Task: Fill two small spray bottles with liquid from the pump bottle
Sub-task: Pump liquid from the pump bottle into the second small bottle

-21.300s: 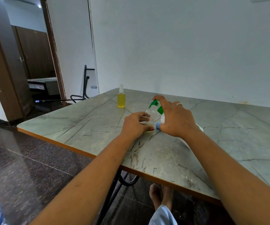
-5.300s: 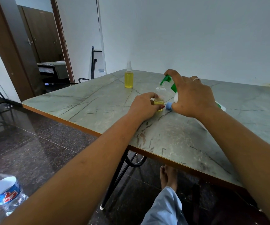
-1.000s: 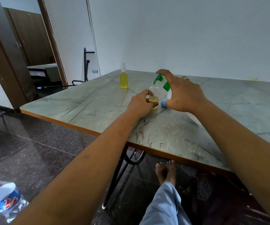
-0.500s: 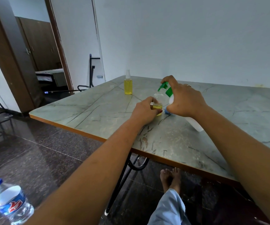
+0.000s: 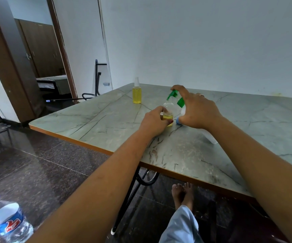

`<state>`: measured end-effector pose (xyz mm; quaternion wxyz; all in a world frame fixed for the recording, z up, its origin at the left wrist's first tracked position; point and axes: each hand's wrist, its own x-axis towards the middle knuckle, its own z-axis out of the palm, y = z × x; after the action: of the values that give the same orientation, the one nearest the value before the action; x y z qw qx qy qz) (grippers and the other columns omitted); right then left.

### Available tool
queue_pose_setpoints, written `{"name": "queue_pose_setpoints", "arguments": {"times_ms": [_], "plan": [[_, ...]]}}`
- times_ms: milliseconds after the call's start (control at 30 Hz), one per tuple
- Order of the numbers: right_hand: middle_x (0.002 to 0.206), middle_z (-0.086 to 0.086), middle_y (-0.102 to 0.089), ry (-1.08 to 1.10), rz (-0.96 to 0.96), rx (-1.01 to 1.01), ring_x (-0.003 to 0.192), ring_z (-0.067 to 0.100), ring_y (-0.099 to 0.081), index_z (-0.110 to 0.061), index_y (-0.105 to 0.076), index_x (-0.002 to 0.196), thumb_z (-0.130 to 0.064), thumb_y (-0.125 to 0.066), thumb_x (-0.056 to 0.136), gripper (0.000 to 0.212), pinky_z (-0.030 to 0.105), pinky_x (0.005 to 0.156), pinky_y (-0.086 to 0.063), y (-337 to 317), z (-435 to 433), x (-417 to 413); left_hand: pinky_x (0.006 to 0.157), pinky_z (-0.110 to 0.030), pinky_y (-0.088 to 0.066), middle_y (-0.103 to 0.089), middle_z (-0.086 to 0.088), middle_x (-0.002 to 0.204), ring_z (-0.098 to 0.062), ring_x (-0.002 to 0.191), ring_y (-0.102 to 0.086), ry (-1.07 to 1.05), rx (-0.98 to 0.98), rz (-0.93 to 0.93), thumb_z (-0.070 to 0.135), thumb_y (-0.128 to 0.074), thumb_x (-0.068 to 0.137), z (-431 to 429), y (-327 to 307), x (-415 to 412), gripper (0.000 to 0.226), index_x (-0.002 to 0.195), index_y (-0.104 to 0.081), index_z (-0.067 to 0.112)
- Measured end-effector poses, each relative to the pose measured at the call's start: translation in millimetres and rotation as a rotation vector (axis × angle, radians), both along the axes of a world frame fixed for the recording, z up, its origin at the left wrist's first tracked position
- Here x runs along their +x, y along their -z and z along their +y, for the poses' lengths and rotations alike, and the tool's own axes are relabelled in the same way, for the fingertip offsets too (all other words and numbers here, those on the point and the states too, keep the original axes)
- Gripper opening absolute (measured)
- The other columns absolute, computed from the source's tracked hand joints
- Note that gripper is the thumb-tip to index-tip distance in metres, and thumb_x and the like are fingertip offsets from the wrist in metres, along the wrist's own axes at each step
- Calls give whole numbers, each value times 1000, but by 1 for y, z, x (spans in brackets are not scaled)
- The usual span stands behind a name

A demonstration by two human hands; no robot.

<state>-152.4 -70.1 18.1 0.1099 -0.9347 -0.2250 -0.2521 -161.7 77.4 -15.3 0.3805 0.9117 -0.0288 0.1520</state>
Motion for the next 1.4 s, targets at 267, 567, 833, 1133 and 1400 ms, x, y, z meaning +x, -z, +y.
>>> {"name": "queue_pose_setpoints", "arguments": {"times_ms": [267,567,833,1133,1400], "plan": [[97,-3,-51,-20,-1,68,82,20,-52,-35,-27,129,-22,-71,66,78,28,61,-44,-1,3,-2,89,-28,-42,-61,-8,124,-22,109,-56,1,23,-2,28,-64,87,-1,-1,-3,41,124,-50,18],[97,-5,-45,-5,17,27,87,22,-49,-42,-15,139,-27,-72,67,92,30,63,-42,1,0,-1,83,-26,-40,-62,-9,120,-22,104,-57,1,13,-6,30,-64,86,0,0,-3,40,121,-51,18],[108,3,-57,-13,7,46,86,23,-54,-39,-21,131,-27,-73,66,85,32,65,-51,3,0,4,85,-25,-40,-60,-9,124,-21,107,-56,8,13,-2,29,-64,87,0,-1,-3,41,124,-49,18],[146,-10,-31,-120,-40,9,107,26,-52,-40,-15,142,-23,-74,65,99,31,69,-47,5,-5,10,84,-24,-39,-59,-8,125,-18,103,-55,3,18,-12,30,-63,87,-1,0,-1,41,124,-50,18],[134,-10,-40,-156,-24,42,98,22,-53,-37,-28,133,-21,-75,60,89,31,67,-50,4,-6,9,83,-25,-40,-60,-8,122,-19,101,-55,-1,31,-14,31,-64,87,0,2,3,41,124,-50,19]]}}
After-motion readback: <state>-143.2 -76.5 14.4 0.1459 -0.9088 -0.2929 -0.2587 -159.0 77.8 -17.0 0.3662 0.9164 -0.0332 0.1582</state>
